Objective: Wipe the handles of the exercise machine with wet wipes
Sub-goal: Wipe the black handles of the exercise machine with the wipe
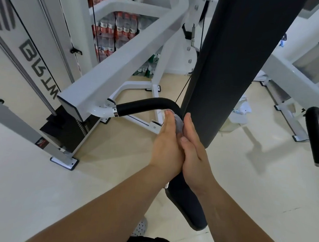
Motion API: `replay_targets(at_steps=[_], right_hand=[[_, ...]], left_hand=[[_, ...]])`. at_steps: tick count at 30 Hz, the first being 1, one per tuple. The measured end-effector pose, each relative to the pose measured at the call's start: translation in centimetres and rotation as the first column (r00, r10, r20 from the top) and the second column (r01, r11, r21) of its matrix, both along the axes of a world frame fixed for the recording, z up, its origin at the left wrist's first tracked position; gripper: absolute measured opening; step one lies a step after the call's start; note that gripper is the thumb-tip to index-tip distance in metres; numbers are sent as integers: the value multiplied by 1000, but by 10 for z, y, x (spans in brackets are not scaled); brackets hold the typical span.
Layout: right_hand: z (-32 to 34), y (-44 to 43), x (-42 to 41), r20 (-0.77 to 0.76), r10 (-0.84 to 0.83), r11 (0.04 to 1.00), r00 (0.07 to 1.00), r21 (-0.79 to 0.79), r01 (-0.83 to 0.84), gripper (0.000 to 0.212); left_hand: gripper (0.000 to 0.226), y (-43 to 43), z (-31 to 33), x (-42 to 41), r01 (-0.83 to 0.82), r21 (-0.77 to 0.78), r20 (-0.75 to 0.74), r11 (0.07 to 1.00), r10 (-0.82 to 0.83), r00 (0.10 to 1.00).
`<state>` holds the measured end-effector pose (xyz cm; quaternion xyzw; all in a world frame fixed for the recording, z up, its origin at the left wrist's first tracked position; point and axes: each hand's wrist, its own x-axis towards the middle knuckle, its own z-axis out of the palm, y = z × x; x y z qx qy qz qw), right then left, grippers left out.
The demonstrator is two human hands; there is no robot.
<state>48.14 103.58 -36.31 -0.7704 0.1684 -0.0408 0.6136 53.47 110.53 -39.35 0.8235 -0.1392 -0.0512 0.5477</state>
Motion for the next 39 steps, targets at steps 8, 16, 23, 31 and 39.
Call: replay_targets(at_steps=[8, 16, 23, 31, 39], right_hand=[[-3, 4, 5, 16, 41, 997, 999, -69, -40, 51], [-10, 2, 4, 14, 88, 986, 996, -143, -85, 52], [-13, 4, 4, 60, 84, 986, 995, -152, -74, 52], [-17, 8, 5, 66, 51, 984, 997, -171, -39, 55], [-17, 8, 6, 86, 4, 978, 996, -210, 14, 54]], left_hand=[[43, 45, -22, -19, 164, 164, 267, 973, -204, 942], [41, 90, -10, 13, -265, 62, 481, 962, 204, 853], [32, 106, -8, 86, -197, 450, 638, 871, -160, 753], [48, 85, 21, 116, 117, 536, 478, 836, -414, 775], [50, 55, 38, 132, 304, 655, 348, 692, -633, 691]])
